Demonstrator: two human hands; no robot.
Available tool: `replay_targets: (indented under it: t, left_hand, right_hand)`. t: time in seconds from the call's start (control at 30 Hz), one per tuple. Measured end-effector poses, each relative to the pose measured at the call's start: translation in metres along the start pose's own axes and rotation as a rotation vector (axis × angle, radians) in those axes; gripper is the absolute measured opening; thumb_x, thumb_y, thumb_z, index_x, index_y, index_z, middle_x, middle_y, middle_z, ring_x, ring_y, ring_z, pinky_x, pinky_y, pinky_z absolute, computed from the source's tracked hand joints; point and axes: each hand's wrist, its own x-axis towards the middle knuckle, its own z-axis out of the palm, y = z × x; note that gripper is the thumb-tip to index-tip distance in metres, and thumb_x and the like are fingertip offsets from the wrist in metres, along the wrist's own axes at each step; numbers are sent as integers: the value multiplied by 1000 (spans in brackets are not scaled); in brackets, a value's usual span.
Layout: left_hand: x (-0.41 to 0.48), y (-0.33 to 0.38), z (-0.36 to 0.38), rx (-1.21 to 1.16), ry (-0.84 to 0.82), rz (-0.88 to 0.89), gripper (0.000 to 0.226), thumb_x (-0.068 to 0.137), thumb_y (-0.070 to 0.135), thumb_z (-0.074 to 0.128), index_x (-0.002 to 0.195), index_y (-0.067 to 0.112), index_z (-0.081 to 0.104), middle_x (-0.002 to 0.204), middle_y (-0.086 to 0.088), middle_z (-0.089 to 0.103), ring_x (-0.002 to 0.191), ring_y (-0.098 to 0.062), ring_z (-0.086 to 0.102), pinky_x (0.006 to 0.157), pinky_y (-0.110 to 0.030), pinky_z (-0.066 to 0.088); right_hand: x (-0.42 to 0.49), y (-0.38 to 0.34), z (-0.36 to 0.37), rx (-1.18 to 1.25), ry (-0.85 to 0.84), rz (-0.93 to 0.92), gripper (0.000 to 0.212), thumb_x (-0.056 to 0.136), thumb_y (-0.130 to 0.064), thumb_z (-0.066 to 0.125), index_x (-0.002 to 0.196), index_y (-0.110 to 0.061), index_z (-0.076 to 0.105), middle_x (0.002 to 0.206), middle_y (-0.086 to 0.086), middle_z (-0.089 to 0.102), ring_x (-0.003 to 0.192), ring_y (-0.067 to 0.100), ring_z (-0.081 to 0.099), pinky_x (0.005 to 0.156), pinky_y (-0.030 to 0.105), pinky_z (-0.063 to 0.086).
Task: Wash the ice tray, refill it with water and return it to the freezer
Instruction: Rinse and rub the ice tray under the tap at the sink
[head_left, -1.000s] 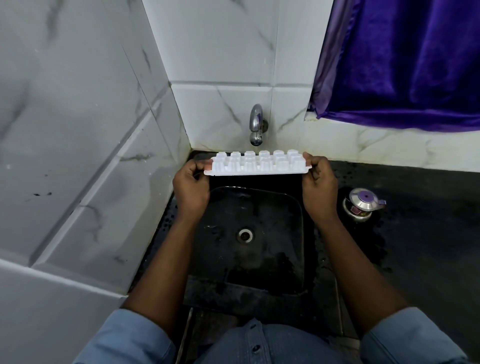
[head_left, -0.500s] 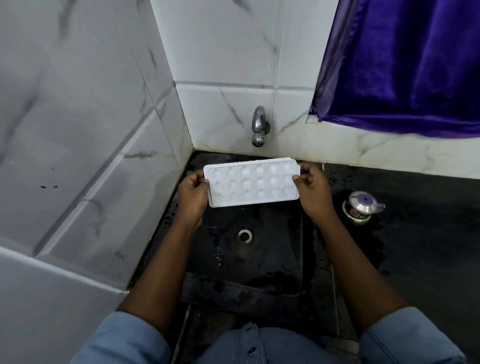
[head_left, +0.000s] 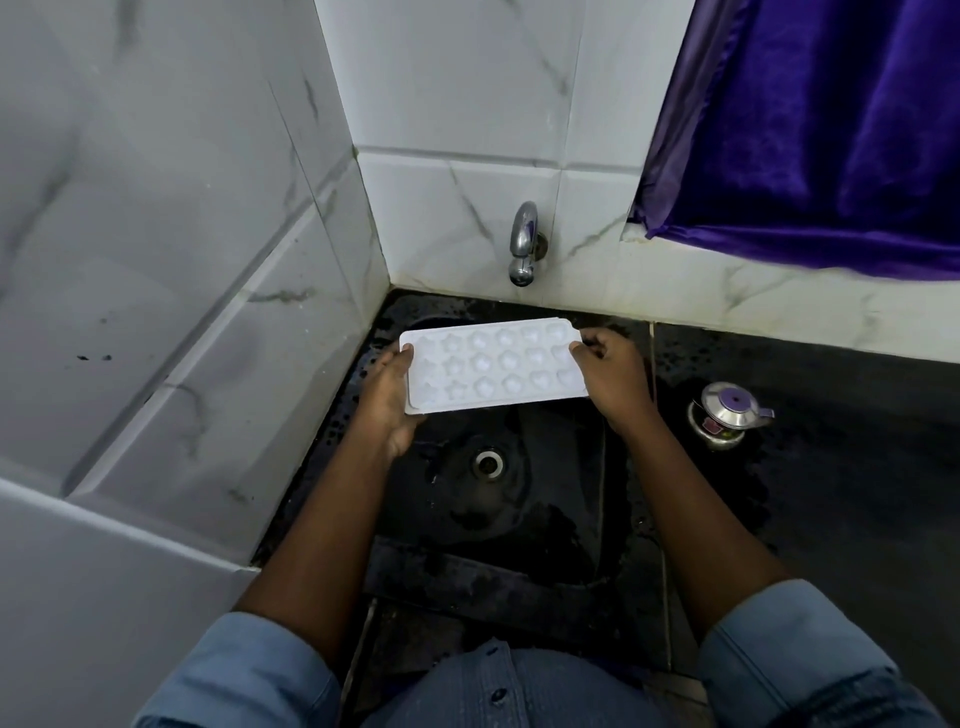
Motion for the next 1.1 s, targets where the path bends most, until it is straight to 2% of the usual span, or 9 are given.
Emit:
replay_targets:
  t: [0.13,0.33,0.43,0.5,0.57,0.63,0.8,0.93,1.1]
  left_hand:
    - [9,2,3,-44,21,-44,40,111,24,52,148,10,56,137,-17,71,122,-39,71,91,-56,62]
    - [24,3,17,-34,101,-45,34,114,20,48,144,7,58,134,-17,72,113,-36,74,67,-43,65]
    - [31,1,23,-21,121,-36,33,114,19,48,143,6,59,132,-17,73,112,-36,74,65,-40,65]
    - [37,-1,26,-19,124,-45,33,114,19,47,142,7,59,131,-16,74,112,-36,75,65,-41,65]
    - [41,-3,28,-18,127,-47,33,115,19,47,142,7,60,131,-15,74,110,-35,75,66,-41,65]
    - [46,-5,30,-18,111,-44,33,115,19,45,141,7,61,130,-14,74,107,-33,76,67,-40,65]
    - [54,-6,28,-52,94,-49,31,115,17,45,139,7,62,124,-12,75,98,-28,78,63,-40,65]
    - [60,-6,26,-72,92,-33,36,115,18,45,145,3,57,133,-17,71,102,-29,77,66,-39,66]
    - [64,-3,20,-102,111,-25,35,115,19,45,144,5,57,131,-16,73,102,-28,77,67,-38,65]
  right_hand:
    - [10,2,1,-25,-4,20,19,97,-26,66,111,-17,76,100,0,76,93,21,73,88,43,60]
    - [51,-8,-1,-54,-85,50,21,102,-24,64,109,-9,76,102,6,76,94,20,70,74,30,50]
    - [78,-18,5,-70,-110,68,22,101,-23,60,107,-5,73,99,8,73,91,18,65,76,30,46]
    - [99,-21,11,-102,-120,81,24,100,-22,60,91,-1,63,86,19,60,81,19,55,72,33,38]
    - [116,-26,19,-104,-135,111,29,101,-25,59,78,-13,46,78,13,41,73,19,43,68,34,31]
    - [134,-32,26,-83,-167,167,34,104,-29,56,77,-18,39,77,5,37,70,19,41,66,34,32]
    - [174,-42,38,56,-233,378,26,106,-36,57,102,-10,57,89,5,55,77,20,53,69,32,40]
    - [194,-47,57,182,-236,414,18,104,-26,64,99,-9,58,81,7,52,57,15,44,55,30,35]
    - [205,-55,73,180,-242,378,13,100,-16,66,104,-4,66,81,12,63,60,17,56,67,36,47]
